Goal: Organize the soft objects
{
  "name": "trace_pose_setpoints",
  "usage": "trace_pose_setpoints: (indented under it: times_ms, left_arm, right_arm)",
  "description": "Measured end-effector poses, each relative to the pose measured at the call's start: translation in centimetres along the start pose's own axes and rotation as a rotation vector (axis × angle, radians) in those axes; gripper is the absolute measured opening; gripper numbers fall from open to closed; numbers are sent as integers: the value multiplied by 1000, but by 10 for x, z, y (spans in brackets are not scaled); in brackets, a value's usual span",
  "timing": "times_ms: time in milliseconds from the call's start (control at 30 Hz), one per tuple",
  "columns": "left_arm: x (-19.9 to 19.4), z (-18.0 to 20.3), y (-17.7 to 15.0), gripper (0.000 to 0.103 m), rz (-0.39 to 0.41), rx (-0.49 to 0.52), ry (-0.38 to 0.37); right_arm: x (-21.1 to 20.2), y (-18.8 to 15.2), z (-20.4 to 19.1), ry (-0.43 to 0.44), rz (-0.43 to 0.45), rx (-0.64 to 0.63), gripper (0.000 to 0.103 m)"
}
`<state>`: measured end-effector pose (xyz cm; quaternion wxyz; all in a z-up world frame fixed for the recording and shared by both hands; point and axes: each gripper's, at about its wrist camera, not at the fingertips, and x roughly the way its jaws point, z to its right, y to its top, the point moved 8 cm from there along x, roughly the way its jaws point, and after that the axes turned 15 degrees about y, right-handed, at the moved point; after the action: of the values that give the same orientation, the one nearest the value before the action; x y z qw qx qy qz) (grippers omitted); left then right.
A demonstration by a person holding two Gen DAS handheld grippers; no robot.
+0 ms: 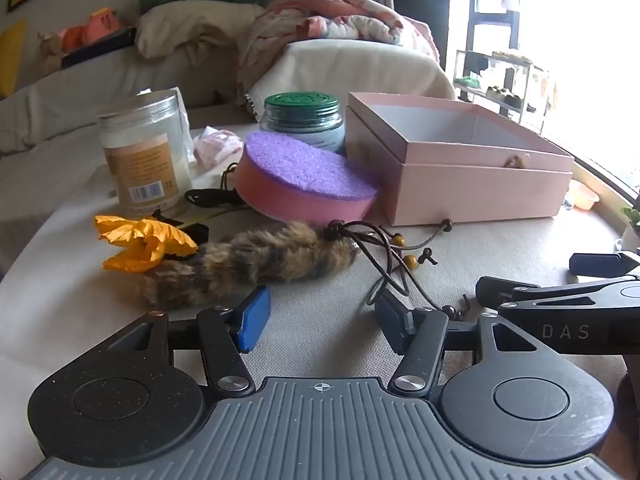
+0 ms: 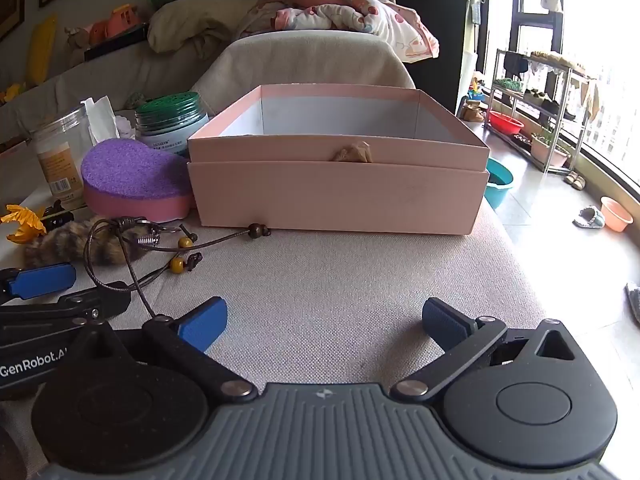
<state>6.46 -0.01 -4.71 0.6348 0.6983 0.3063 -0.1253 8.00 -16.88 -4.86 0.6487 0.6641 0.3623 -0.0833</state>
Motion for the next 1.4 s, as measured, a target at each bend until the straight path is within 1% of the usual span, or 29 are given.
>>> trace_pose_setpoints:
  times_ms: [33,1400]
  left_arm:
    - [0,0,0,63,-2,-19,-15]
    - [0,0,0,63,3,-11,-9]
  right_arm:
    - [0,0,0,-1,-4,1,103]
    - [0,-1,0,-2,-12,1,103]
